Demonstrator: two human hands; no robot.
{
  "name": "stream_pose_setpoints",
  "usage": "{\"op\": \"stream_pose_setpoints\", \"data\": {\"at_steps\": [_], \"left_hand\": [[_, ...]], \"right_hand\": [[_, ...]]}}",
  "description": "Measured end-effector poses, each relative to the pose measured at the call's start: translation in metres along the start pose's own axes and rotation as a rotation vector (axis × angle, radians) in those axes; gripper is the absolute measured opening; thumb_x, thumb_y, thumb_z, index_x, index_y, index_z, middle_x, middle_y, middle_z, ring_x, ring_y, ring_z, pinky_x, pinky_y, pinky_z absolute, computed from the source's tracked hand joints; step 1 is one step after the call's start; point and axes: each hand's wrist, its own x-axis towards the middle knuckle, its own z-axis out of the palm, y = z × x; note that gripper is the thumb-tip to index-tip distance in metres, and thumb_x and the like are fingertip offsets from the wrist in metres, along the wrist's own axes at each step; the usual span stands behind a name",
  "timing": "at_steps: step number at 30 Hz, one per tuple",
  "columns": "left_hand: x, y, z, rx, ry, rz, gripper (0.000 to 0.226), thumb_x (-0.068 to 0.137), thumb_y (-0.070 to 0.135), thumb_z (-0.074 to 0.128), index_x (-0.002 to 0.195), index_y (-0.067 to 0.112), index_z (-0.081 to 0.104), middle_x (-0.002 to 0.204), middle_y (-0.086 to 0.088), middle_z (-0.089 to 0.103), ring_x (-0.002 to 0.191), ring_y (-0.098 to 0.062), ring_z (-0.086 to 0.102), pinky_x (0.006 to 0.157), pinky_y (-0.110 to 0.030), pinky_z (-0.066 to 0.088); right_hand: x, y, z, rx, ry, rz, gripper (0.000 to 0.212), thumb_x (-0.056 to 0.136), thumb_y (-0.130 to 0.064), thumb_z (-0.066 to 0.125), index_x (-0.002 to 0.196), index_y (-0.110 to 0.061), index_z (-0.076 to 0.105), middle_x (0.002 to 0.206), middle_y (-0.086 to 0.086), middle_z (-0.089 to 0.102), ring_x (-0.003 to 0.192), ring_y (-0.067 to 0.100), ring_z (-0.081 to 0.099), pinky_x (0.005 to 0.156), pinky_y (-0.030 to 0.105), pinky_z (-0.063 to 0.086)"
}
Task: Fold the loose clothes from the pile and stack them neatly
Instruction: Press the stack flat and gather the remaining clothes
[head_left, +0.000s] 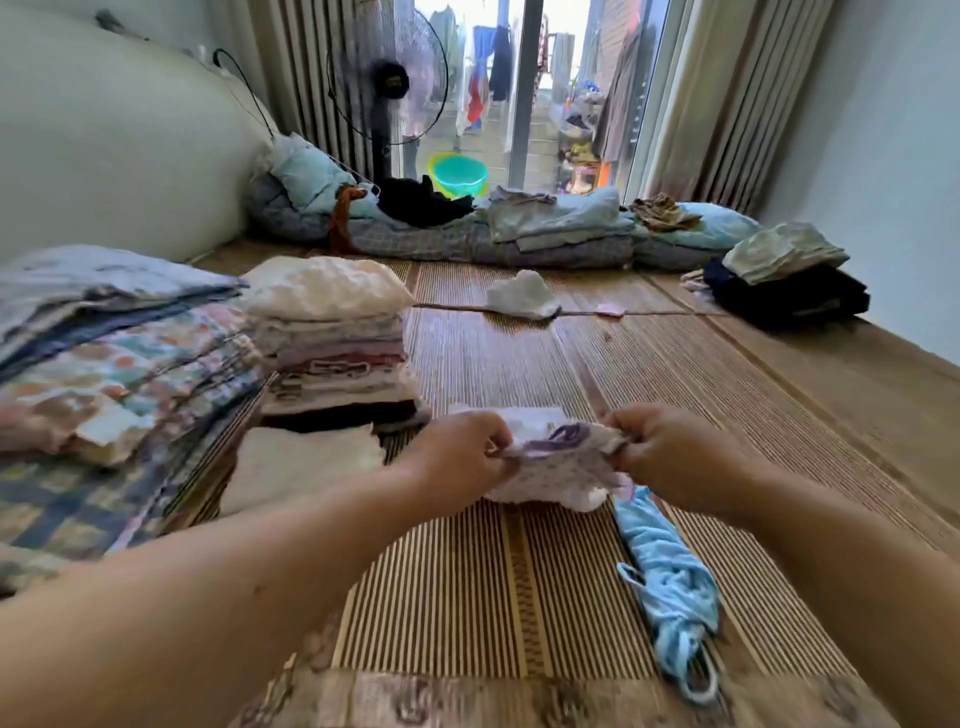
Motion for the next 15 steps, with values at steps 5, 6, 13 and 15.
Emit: {"op": "stream_pose_setpoints", "data": {"at_steps": [5,6,13,15], "left_hand": [[-0.085,-0.014,0.057,0.25,-0.265,0.227,0.016,0.089,0.045,0.054,0.094,0.03,0.054,0.083,0.008,0.059,0.074,-0.015,0.054,0.056,-0.025,0.036],[-0.096,-0.017,0.062,0.271,-0.329,0.248,0.016,0.09,0.046,0.053,0.096,0.031,0.053,0.084,0.007,0.06,0.074,-0.015,0.055,0.057,-0.026,0.037],[-0.108,-0.028,0.058,0.11,-0.486,0.113,0.018,0.091,0.048,0.047,0.076,0.038,0.042,0.074,0.013,0.053,0.062,-0.003,0.048,0.053,-0.024,0.034],[-0.102,-0.031,0.058,-0.057,-0.44,0.018,0.016,0.091,0.046,0.048,0.077,0.038,0.047,0.075,0.01,0.059,0.056,-0.003,0.05,0.051,-0.022,0.04]], "right_hand": [[-0.067,0.028,0.052,-0.188,-0.282,0.116,0.021,0.084,-0.008,0.059,0.07,-0.024,0.06,0.067,-0.005,0.06,0.058,0.004,0.05,0.053,0.02,0.039],[-0.075,0.029,0.057,-0.212,-0.337,0.126,0.022,0.084,-0.011,0.059,0.068,-0.026,0.058,0.064,-0.01,0.056,0.053,-0.003,0.046,0.049,0.013,0.035],[-0.07,0.024,0.067,-0.016,-0.478,0.253,0.014,0.082,-0.012,0.054,0.076,-0.02,0.064,0.056,-0.011,0.062,0.046,-0.001,0.055,0.046,0.019,0.042],[-0.049,0.029,0.073,0.105,-0.309,0.252,0.014,0.085,-0.01,0.051,0.081,-0.015,0.064,0.064,-0.005,0.064,0.049,0.004,0.059,0.048,0.022,0.046]]}}
